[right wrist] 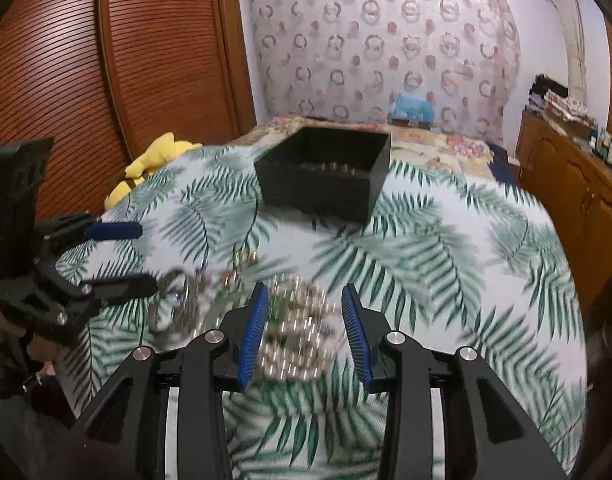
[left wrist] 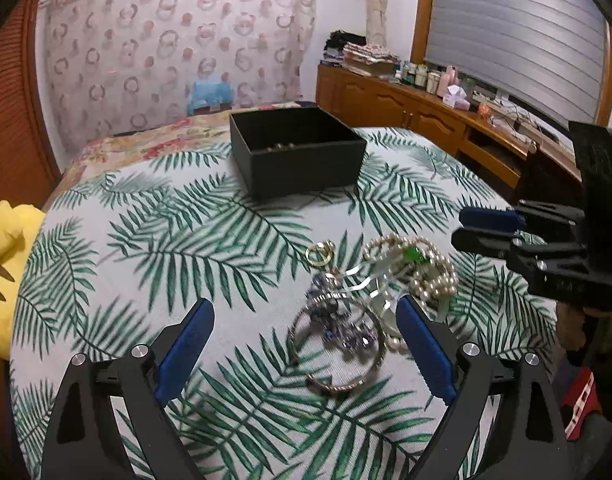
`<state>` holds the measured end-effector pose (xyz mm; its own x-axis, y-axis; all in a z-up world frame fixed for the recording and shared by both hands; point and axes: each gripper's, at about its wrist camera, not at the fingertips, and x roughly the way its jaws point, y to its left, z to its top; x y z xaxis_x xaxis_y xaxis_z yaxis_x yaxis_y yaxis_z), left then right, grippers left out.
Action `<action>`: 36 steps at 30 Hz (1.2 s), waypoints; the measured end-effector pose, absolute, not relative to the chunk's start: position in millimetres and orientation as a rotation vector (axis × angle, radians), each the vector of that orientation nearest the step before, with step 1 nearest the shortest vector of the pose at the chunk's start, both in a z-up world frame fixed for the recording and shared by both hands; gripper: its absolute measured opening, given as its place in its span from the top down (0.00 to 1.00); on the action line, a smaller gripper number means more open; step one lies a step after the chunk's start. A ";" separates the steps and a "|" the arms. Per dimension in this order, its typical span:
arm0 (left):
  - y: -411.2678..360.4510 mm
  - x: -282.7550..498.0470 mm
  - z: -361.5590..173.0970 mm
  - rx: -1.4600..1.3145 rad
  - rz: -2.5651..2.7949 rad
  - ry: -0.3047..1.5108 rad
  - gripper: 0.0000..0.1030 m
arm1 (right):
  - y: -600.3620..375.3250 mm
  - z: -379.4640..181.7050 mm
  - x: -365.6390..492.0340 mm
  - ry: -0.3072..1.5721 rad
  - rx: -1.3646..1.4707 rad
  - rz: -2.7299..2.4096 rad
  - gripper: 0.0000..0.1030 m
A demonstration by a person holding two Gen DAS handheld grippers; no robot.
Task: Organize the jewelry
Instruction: 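Grasp the silver bangle with the left tool while the right tool grasps green beads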
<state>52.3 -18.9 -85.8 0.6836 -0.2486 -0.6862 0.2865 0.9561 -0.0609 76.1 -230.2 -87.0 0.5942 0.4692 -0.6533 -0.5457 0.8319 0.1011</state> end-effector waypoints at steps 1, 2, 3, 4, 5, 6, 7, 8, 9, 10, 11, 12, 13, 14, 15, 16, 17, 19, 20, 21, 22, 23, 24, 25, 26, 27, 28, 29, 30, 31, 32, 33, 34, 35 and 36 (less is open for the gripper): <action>-20.8 51.7 -87.9 0.057 -0.303 0.768 0.14 | -231.3 -90.4 73.3 0.731 -0.116 0.588 0.60; -21.7 51.2 -89.0 0.059 -0.303 0.771 0.14 | -232.0 -93.4 71.1 0.736 -0.117 0.586 0.60; -23.2 50.4 -90.6 0.062 -0.304 0.776 0.14 | -232.1 -95.8 69.2 0.740 -0.119 0.583 0.60; -24.5 50.0 -91.9 0.063 -0.305 0.781 0.14 | -232.1 -98.4 67.1 0.743 -0.120 0.580 0.60; -26.1 49.5 -93.2 0.064 -0.309 0.786 0.14 | -231.9 -100.0 65.3 0.747 -0.117 0.580 0.60; -28.0 49.1 -95.0 0.066 -0.313 0.792 0.14 | -231.9 -100.9 64.2 0.749 -0.114 0.582 0.60; -29.9 48.7 -96.6 0.070 -0.316 0.796 0.14 | -231.7 -101.9 62.9 0.750 -0.111 0.585 0.60; -31.7 48.6 -98.3 0.074 -0.320 0.801 0.14 | -230.7 -102.4 61.7 0.750 -0.109 0.587 0.60; -34.2 48.9 -100.3 0.082 -0.325 0.806 0.14 | -230.7 -102.7 60.9 0.749 -0.108 0.589 0.60; -35.9 48.6 -101.8 0.086 -0.329 0.809 0.14 | -230.2 -103.3 60.0 0.749 -0.105 0.592 0.60; -36.9 48.8 -103.1 0.089 -0.332 0.812 0.14 | -229.6 -103.7 59.5 0.750 -0.103 0.595 0.60; -38.1 49.1 -104.6 0.091 -0.337 0.817 0.14 | -228.5 -103.5 59.3 0.750 -0.103 0.598 0.60; -38.8 49.4 -105.7 0.093 -0.339 0.820 0.14 | -227.4 -103.3 59.3 0.749 -0.105 0.601 0.60; -38.8 49.6 -106.6 0.095 -0.339 0.822 0.14 | -226.5 -102.7 59.5 0.749 -0.106 0.604 0.60; -38.6 49.6 -107.1 0.092 -0.340 0.822 0.14 | -225.8 -101.8 59.7 0.747 -0.108 0.609 0.60; -38.3 49.8 -107.5 0.089 -0.341 0.822 0.15 | -224.3 -100.5 60.4 0.746 -0.112 0.614 0.60; -38.1 50.0 -107.8 0.086 -0.342 0.823 0.20 | -222.8 -99.0 61.2 0.745 -0.117 0.618 0.60; -37.6 51.8 -108.8 0.082 -0.344 0.830 0.26 | -218.3 -95.3 63.8 0.738 -0.131 0.625 0.60; -37.6 52.3 -109.2 0.082 -0.343 0.831 0.27 | -216.5 -93.8 64.6 0.734 -0.137 0.627 0.60; -37.6 52.8 -109.6 0.083 -0.344 0.831 0.28 | -214.8 -92.8 65.4 0.731 -0.144 0.630 0.60; -37.5 53.0 -110.0 0.083 -0.344 0.831 0.29 | -212.9 -92.2 66.6 0.729 -0.153 0.632 0.60; -37.5 53.0 -110.0 0.081 -0.347 0.832 0.31 | -210.0 -91.8 67.3 0.729 -0.160 0.633 0.61; -37.2 53.5 -110.6 0.079 -0.350 0.834 0.35 | -207.9 -91.7 68.6 0.731 -0.166 0.635 0.65; -36.9 53.7 -111.2 0.079 -0.352 0.835 0.38 | -205.0 -91.9 70.4 0.735 -0.174 0.638 0.67; -36.6 53.6 -112.4 0.078 -0.352 0.838 0.45 | -202.2 -92.0 72.0 0.736 -0.180 0.640 0.68; -35.9 53.2 -113.1 0.073 -0.355 0.838 0.45 | -200.4 -92.7 73.3 0.738 -0.185 0.643 0.71; -35.3 52.9 -113.5 0.069 -0.354 0.837 0.45 | -197.9 -93.7 74.9 0.742 -0.193 0.645 0.74; -34.5 52.5 -113.5 0.066 -0.352 0.836 0.45 | -196.1 -95.1 75.8 0.745 -0.201 0.645 0.79; -34.3 51.4 -113.0 0.068 -0.349 0.831 0.45 | -193.8 -96.3 77.5 0.749 -0.211 0.642 0.80; -33.4 49.3 -111.4 0.068 -0.346 0.819 0.45 | -192.6 -96.9 78.8 0.751 -0.217 0.637 0.80; -32.9 48.3 -110.1 0.066 -0.345 0.813 0.45 | -191.6 -98.0 79.9 0.753 -0.225 0.632 0.80; -32.0 47.3 -108.2 0.060 -0.343 0.806 0.45 | -190.5 -98.6 81.0 0.753 -0.234 0.628 0.80; -31.0 46.1 -106.0 0.055 -0.340 0.798 0.45 | -188.3 -99.2 82.5 0.753 -0.245 0.621 0.80; -30.1 45.3 -103.7 0.052 -0.337 0.790 0.45 | -186.7 -99.1 83.7 0.752 -0.253 0.617 0.80; -29.7 44.6 -102.3 0.050 -0.335 0.785 0.45 | -186.1 -99.2 84.2 0.751 -0.259 0.615 0.80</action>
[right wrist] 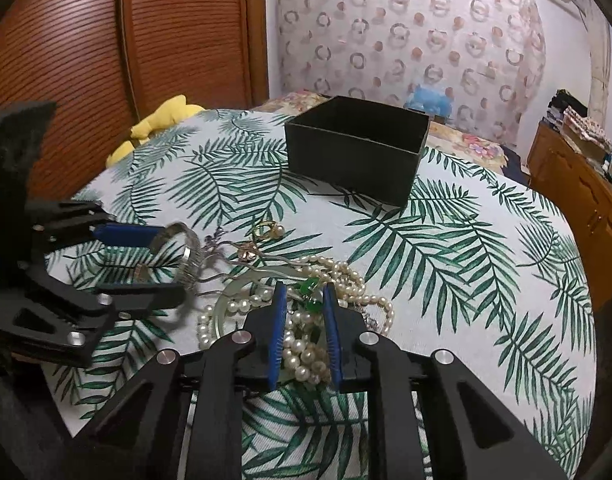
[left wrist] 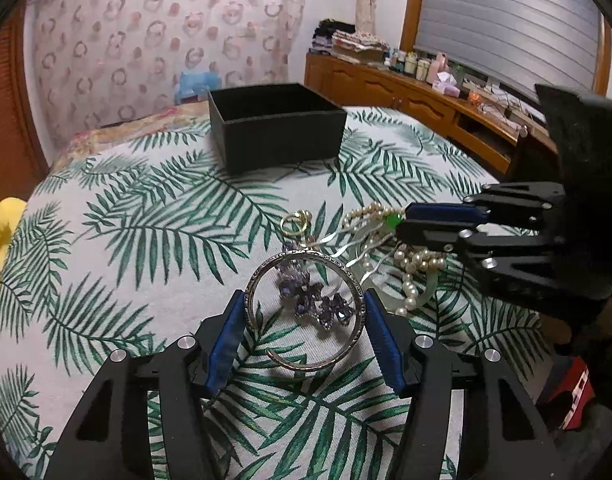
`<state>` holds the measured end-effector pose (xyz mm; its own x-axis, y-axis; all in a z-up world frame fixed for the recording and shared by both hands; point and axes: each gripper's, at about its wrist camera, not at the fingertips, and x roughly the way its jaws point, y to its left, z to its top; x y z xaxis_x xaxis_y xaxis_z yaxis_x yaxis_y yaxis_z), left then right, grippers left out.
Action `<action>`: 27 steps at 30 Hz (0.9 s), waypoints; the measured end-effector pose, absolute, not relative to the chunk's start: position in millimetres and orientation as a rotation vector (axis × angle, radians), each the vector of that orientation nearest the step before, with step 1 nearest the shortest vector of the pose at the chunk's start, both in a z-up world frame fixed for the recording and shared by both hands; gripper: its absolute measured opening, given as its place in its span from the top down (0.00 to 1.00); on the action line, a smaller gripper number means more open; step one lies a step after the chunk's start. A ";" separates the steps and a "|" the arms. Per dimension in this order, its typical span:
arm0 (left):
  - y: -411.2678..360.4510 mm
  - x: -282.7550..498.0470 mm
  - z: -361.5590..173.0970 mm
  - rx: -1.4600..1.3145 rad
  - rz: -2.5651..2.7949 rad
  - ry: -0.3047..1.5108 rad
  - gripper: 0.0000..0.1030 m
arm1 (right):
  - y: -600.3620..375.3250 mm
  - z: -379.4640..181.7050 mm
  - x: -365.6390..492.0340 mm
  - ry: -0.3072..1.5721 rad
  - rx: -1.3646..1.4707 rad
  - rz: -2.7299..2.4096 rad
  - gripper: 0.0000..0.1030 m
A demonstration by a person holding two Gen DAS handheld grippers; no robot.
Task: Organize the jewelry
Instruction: 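Grasp the silver bangle with the left tool while the right tool grasps green beads, then carry the silver bangle and green beads into the black box and release both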
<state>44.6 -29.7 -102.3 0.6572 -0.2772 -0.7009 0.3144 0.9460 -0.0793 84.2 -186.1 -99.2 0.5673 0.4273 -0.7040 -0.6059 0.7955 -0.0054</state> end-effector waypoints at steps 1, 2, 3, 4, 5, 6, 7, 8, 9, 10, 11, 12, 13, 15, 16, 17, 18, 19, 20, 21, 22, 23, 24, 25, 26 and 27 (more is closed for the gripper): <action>-29.3 44.2 -100.6 0.048 -0.335 0.781 0.45 | -184.8 -99.1 85.1 0.750 -0.265 0.614 0.80; -28.6 43.3 -98.4 0.046 -0.334 0.775 0.45 | -183.7 -99.1 85.3 0.751 -0.268 0.613 0.80; -27.9 42.6 -97.0 0.045 -0.332 0.770 0.45 | -182.5 -98.9 86.7 0.751 -0.274 0.608 0.80; -27.4 42.8 -96.1 0.044 -0.330 0.767 0.45 | -182.2 -98.9 87.9 0.752 -0.278 0.604 0.80; -26.4 42.4 -95.2 0.043 -0.329 0.764 0.45 | -182.1 -99.3 88.9 0.755 -0.281 0.600 0.80; -25.6 42.3 -94.9 0.041 -0.328 0.764 0.45 | -182.0 -99.8 89.9 0.757 -0.286 0.596 0.80; -25.5 42.6 -95.1 0.040 -0.328 0.765 0.45 | -182.1 -100.3 90.5 0.758 -0.292 0.593 0.80; -25.2 42.5 -95.5 0.039 -0.329 0.766 0.45 | -182.6 -100.5 90.5 0.758 -0.294 0.593 0.80; -25.2 42.9 -96.4 0.038 -0.328 0.769 0.45 | -183.2 -100.7 90.4 0.759 -0.294 0.594 0.81; -25.0 43.0 -97.2 0.038 -0.327 0.771 0.45 | -183.3 -100.5 89.9 0.760 -0.296 0.592 0.82; -24.4 42.0 -97.9 0.037 -0.328 0.773 0.45 | -184.3 -100.4 90.2 0.759 -0.297 0.588 0.88; -24.5 42.3 -98.5 0.036 -0.328 0.774 0.45 | -186.0 -100.4 91.2 0.763 -0.293 0.590 0.89; -24.4 42.5 -98.6 0.035 -0.328 0.774 0.45 | -188.1 -100.2 92.1 0.768 -0.285 0.595 0.89; -24.3 42.4 -98.6 0.036 -0.329 0.773 0.45 | -191.4 -99.9 93.1 0.771 -0.283 0.597 0.90; -24.7 42.3 -98.8 0.037 -0.329 0.772 0.45 | -191.9 -99.4 93.9 0.771 -0.279 0.597 0.90; -24.7 42.3 -98.8 0.036 -0.327 0.772 0.45 | -194.1 -98.2 94.1 0.769 -0.272 0.597 0.90; -24.3 42.1 -98.9 0.036 -0.326 0.772 0.45 | -197.0 -96.9 94.3 0.764 -0.266 0.593 0.90; -24.3 42.2 -98.7 0.035 -0.325 0.771 0.45 | -200.5 -94.6 94.7 0.757 -0.256 0.590 0.90; -24.0 42.6 -98.5 0.035 -0.323 0.771 0.45 | -203.2 -92.4 94.9 0.751 -0.247 0.588 0.90; -24.0 42.8 -98.2 0.034 -0.322 0.770 0.45 | -205.6 -89.6 95.3 0.745 -0.238 0.588 0.90; -23.7 42.9 -98.1 0.033 -0.321 0.770 0.45 | -208.9 -85.7 95.6 0.735 -0.229 0.587 0.90; -23.6 42.9 -97.9 0.033 -0.320 0.769 0.45 | -210.9 -82.5 95.6 0.728 -0.224 0.587 0.90; -23.6 43.0 -97.3 0.032 -0.319 0.767 0.45 | -213.3 -78.0 95.4 0.717 -0.218 0.586 0.90; -23.5 43.1 -96.6 0.031 -0.318 0.765 0.45 | -215.1 -74.2 95.1 0.709 -0.213 0.588 0.90; -23.4 43.3 -95.8 0.030 -0.318 0.764 0.45 | -216.0 -71.5 94.7 0.703 -0.211 0.588 0.90; -23.2 43.4 -95.1 0.029 -0.316 0.762 0.45 | -217.3 -68.1 94.5 0.696 -0.209 0.589 0.90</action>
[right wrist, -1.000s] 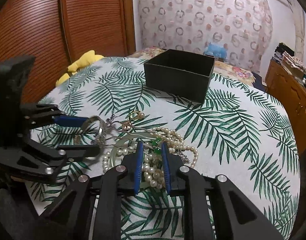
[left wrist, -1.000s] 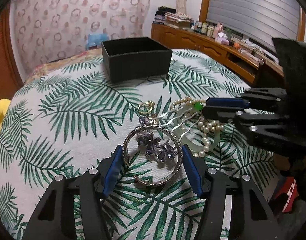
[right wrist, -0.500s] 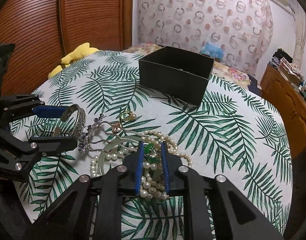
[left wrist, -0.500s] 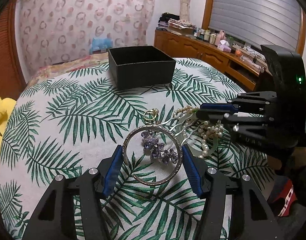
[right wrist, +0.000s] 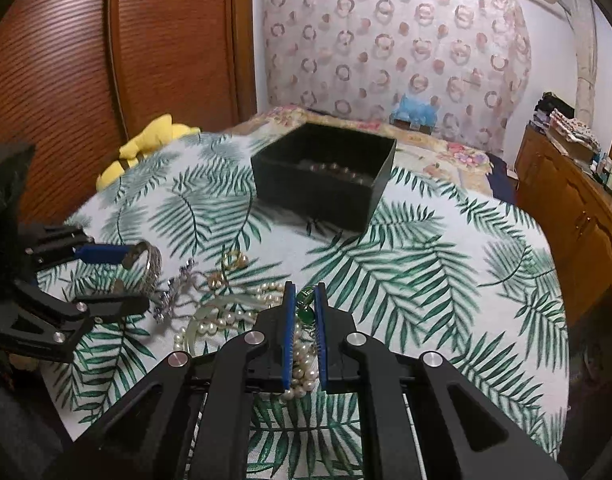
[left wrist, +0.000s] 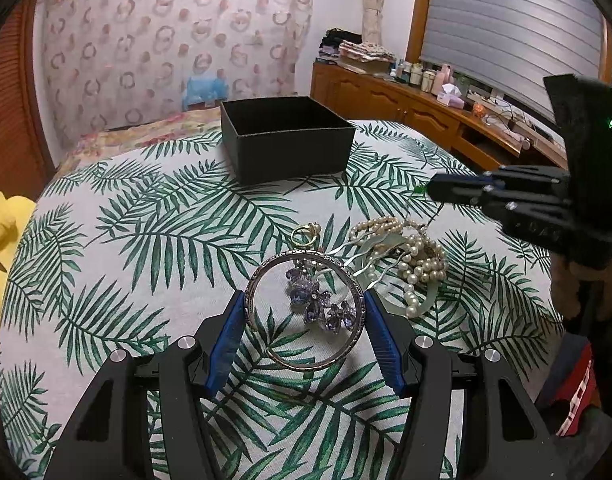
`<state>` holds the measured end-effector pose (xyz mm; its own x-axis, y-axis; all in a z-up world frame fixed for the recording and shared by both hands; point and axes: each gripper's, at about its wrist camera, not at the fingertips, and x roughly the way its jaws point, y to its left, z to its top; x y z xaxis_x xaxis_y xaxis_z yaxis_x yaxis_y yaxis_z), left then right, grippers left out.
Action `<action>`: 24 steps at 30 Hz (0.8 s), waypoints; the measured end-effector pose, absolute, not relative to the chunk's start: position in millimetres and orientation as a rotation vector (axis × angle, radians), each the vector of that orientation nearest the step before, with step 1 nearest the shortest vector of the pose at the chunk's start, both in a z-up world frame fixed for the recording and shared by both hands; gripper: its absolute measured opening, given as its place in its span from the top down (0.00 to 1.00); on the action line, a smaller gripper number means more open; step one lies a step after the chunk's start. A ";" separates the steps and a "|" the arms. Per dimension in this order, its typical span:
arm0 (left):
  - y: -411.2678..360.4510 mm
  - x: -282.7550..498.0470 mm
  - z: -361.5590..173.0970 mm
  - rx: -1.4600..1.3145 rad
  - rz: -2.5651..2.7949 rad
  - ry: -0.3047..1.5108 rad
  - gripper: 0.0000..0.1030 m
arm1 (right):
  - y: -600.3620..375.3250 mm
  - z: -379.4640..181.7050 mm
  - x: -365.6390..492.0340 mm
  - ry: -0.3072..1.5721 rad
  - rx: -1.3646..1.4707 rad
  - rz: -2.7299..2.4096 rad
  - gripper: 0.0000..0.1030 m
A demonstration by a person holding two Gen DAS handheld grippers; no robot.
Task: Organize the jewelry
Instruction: 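Carry the silver bangle and green beads into the black box and release both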
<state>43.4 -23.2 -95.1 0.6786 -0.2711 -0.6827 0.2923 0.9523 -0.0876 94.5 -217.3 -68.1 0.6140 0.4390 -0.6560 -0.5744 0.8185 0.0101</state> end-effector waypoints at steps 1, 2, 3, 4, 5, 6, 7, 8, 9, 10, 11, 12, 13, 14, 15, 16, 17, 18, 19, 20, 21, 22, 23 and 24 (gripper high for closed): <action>-23.1 43.2 -94.3 0.029 -0.316 0.760 0.45 | -219.1 -63.9 94.2 0.686 -0.207 0.589 0.90; -23.3 43.3 -93.7 0.030 -0.316 0.758 0.45 | -220.7 -60.3 93.8 0.678 -0.206 0.587 0.90; -23.2 43.6 -92.5 0.031 -0.315 0.756 0.45 | -221.9 -57.2 93.6 0.671 -0.203 0.586 0.90; -23.1 43.6 -91.3 0.032 -0.314 0.754 0.45 | -223.3 -53.2 93.5 0.663 -0.199 0.588 0.90; -23.0 44.0 -90.1 0.032 -0.314 0.751 0.45 | -224.5 -49.7 93.5 0.657 -0.196 0.591 0.90; -23.0 44.5 -88.7 0.033 -0.314 0.748 0.45 | -225.0 -47.1 93.4 0.653 -0.195 0.592 0.90; -23.0 45.2 -87.4 0.035 -0.314 0.745 0.45 | -226.2 -44.1 93.3 0.648 -0.195 0.594 0.90; -22.9 45.8 -86.5 0.036 -0.313 0.743 0.45 | -226.2 -42.9 93.4 0.646 -0.195 0.595 0.90; -23.1 46.8 -85.1 0.036 -0.313 0.739 0.45 | -226.8 -41.7 94.1 0.643 -0.195 0.596 0.90; -23.2 47.7 -84.2 0.036 -0.312 0.737 0.45 | -227.0 -39.9 95.4 0.640 -0.196 0.596 0.90; -23.0 49.1 -83.2 0.036 -0.312 0.734 0.45 | -227.6 -38.6 95.9 0.638 -0.195 0.596 0.90; -22.6 50.8 -82.3 0.036 -0.311 0.731 0.45 | -227.7 -36.6 97.4 0.634 -0.196 0.598 0.90; -22.1 52.0 -81.4 0.037 -0.311 0.729 0.45 | -227.6 -35.4 98.3 0.631 -0.198 0.598 0.90; -22.0 53.5 -80.4 0.038 -0.310 0.728 0.45 | -227.4 -33.6 99.8 0.628 -0.200 0.600 0.90; -22.1 55.7 -79.1 0.039 -0.312 0.725 0.45 | -227.0 -32.0 100.6 0.625 -0.202 0.601 0.90; -22.1 57.7 -77.9 0.041 -0.313 0.723 0.45 | -225.2 -29.6 102.7 0.620 -0.209 0.603 0.90; -22.2 60.1 -76.5 0.043 -0.313 0.721 0.45 | -224.2 -27.0 105.2 0.616 -0.215 0.605 0.90; -22.6 63.3 -74.7 0.047 -0.313 0.720 0.45 | -223.0 -24.3 107.2 0.610 -0.221 0.607 0.90; -22.7 66.1 -73.2 0.049 -0.313 0.718 0.45 | -221.7 -22.2 108.4 0.604 -0.226 0.609 0.90; -22.7 70.2 -70.8 0.053 -0.312 0.715 0.45 | -220.2 -18.6 111.0 0.597 -0.231 0.610 0.90; -22.7 73.5 -69.2 0.055 -0.311 0.712 0.45 | -219.2 -15.6 113.3 0.591 -0.233 0.614 0.90; -22.9 76.0 -67.8 0.057 -0.312 0.710 0.45 | -218.2 -13.1 115.6 0.585 -0.234 0.617 0.90; -23.1 79.6 -65.9 0.060 -0.312 0.707 0.45 | -216.8 -10.8 118.1 0.580 -0.236 0.620 0.90; -23.3 84.2 -63.6 0.064 -0.311 0.704 0.45 | -215.1 -8.7 120.7 0.575 -0.238 0.622 0.90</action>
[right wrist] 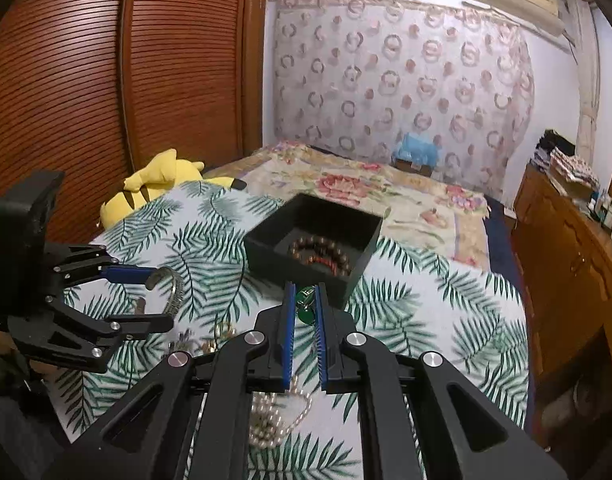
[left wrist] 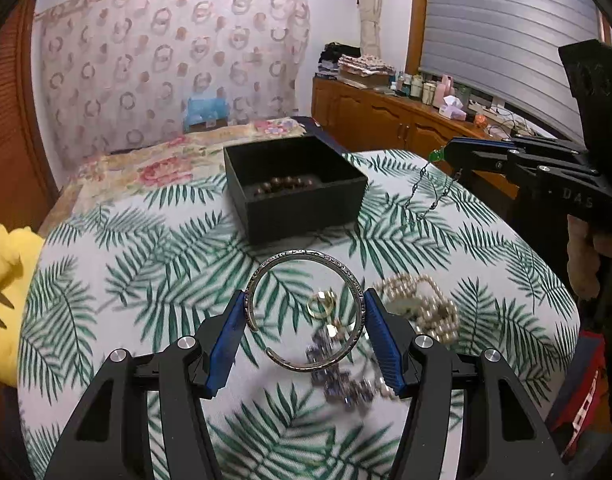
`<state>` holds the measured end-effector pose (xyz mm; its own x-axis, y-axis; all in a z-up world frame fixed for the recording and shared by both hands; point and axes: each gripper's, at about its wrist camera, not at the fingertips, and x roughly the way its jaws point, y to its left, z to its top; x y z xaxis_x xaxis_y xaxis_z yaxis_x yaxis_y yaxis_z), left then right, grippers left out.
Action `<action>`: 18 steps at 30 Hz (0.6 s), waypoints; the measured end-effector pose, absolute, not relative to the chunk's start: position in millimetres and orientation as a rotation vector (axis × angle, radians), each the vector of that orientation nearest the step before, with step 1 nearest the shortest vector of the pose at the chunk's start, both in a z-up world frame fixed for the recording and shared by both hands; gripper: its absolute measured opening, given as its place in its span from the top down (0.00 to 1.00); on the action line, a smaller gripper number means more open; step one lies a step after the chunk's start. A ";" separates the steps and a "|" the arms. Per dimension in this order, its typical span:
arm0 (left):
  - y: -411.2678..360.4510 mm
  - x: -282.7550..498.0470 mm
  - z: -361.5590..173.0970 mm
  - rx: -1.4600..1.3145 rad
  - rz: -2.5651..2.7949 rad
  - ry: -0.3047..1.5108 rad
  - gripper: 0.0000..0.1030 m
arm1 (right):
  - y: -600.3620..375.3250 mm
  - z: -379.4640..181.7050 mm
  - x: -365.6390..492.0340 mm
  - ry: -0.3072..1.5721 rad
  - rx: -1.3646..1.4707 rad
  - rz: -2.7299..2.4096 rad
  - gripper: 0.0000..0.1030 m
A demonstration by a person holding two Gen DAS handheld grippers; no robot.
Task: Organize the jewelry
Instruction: 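Carry the silver bangle and green beads into the black box and release both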
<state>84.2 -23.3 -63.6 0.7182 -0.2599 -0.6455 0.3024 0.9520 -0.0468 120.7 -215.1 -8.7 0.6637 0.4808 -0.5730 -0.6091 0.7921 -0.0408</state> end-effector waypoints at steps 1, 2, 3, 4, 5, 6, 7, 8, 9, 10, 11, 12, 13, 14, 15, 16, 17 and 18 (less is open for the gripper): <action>-23.3 88.1 -61.7 0.066 -0.311 0.701 0.45 | -213.3 -5.8 125.1 0.570 -0.240 0.626 0.90; -23.7 92.1 -59.7 0.069 -0.310 0.699 0.45 | -211.9 -4.5 128.4 0.567 -0.240 0.629 0.90; -23.6 97.1 -57.2 0.071 -0.309 0.695 0.45 | -209.4 -1.9 133.6 0.562 -0.240 0.633 0.90; -23.4 100.4 -56.0 0.071 -0.308 0.693 0.45 | -208.0 -0.1 137.2 0.560 -0.240 0.636 0.90; -23.0 104.1 -54.4 0.070 -0.307 0.691 0.45 | -205.6 2.6 142.2 0.555 -0.241 0.641 0.90; -22.8 108.8 -52.1 0.068 -0.307 0.689 0.45 | -203.7 5.2 145.7 0.551 -0.244 0.645 0.90; -23.0 112.6 -50.4 0.068 -0.306 0.687 0.45 | -200.5 8.6 151.0 0.544 -0.248 0.650 0.90; -22.7 116.1 -49.1 0.068 -0.306 0.686 0.45 | -198.3 11.0 154.5 0.538 -0.250 0.654 0.90; -22.8 120.8 -47.5 0.069 -0.305 0.685 0.45 | -196.2 13.8 159.2 0.531 -0.252 0.658 0.90; -22.9 124.5 -47.0 0.071 -0.305 0.685 0.45 | -193.5 17.5 166.0 0.522 -0.252 0.662 0.90; -23.3 128.2 -46.2 0.074 -0.304 0.685 0.45 | -191.1 19.2 169.6 0.518 -0.253 0.662 0.90; -23.7 133.0 -45.0 0.077 -0.303 0.685 0.45 | -189.1 21.5 174.9 0.513 -0.254 0.663 0.90; -23.4 137.3 -44.3 0.079 -0.302 0.687 0.45 | -186.7 24.5 183.0 0.505 -0.253 0.666 0.90; -23.2 141.4 -43.6 0.081 -0.301 0.688 0.45 | -185.0 25.3 187.9 0.504 -0.252 0.669 0.90; -23.2 146.8 -43.1 0.083 -0.297 0.690 0.45 | -182.5 25.6 196.3 0.504 -0.250 0.673 0.90; -22.7 150.9 -42.7 0.084 -0.296 0.691 0.45 | -180.6 25.0 203.2 0.508 -0.250 0.675 0.90; -22.6 155.3 -42.4 0.086 -0.294 0.693 0.45 | -179.1 23.5 209.9 0.512 -0.250 0.677 0.90; -23.0 160.9 -41.5 0.088 -0.291 0.695 0.45 | -177.5 21.1 216.2 0.518 -0.250 0.678 0.90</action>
<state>160.9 -23.0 -41.5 0.7299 -0.2344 -0.6421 0.2929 0.9560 -0.0161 216.2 -177.5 21.1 0.6597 0.5313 -0.5315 -0.6526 0.7557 -0.0546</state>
